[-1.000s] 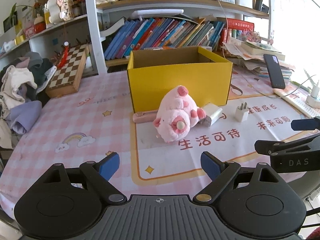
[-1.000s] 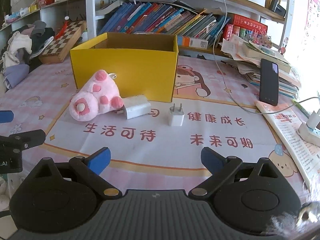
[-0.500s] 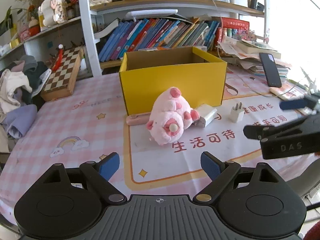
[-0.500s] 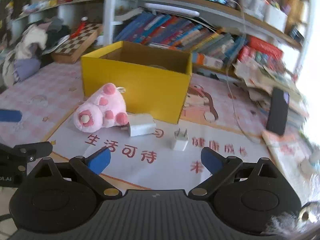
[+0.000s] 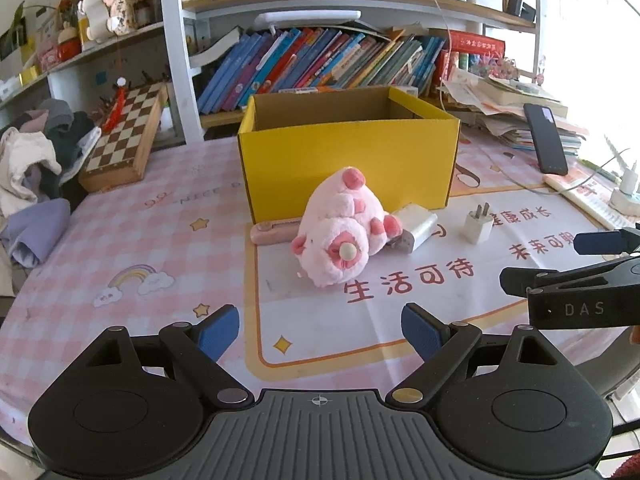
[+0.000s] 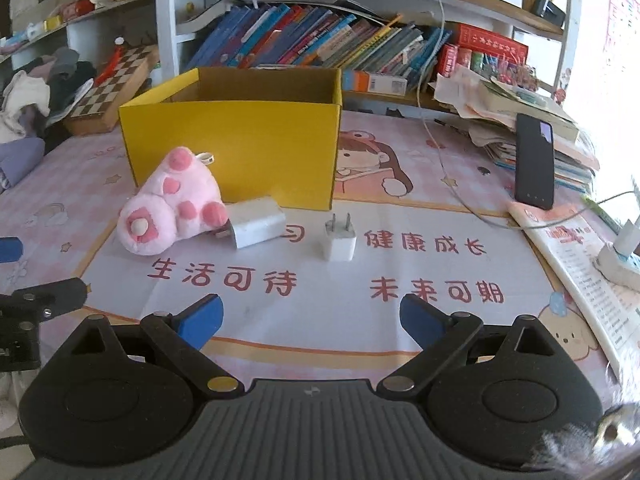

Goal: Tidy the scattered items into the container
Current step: 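Move the left tool onto the pink plush pig while the right gripper grasps the white plug charger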

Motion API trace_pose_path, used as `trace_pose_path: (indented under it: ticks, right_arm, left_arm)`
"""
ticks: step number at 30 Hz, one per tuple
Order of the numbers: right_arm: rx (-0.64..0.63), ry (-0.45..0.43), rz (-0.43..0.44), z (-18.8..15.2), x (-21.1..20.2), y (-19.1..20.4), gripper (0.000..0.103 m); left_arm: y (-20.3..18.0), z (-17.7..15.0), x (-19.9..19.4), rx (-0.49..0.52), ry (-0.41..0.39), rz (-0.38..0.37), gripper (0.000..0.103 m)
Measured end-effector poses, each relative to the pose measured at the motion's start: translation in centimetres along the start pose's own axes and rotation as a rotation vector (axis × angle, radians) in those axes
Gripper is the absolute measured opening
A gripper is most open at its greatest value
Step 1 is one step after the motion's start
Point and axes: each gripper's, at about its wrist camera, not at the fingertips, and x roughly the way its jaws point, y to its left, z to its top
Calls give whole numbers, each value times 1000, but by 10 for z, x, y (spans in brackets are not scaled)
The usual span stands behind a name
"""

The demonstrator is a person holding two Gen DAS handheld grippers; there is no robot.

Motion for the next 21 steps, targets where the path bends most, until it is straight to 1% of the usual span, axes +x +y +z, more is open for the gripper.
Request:
trace_pose_path:
  ticks: [15,18,21]
  right_arm:
    - [-14,41,14,9,19,-6,95]
    - [-11,54,11,11,26,-9,89]
    - [-8,66,8,13,32,-13,87]
  left_arm:
    - [-6,9,22,4,26,-9,90]
    - [-9,11,27,8,33,-14,89]
    - [-11,13,33,9,36,-20,89]
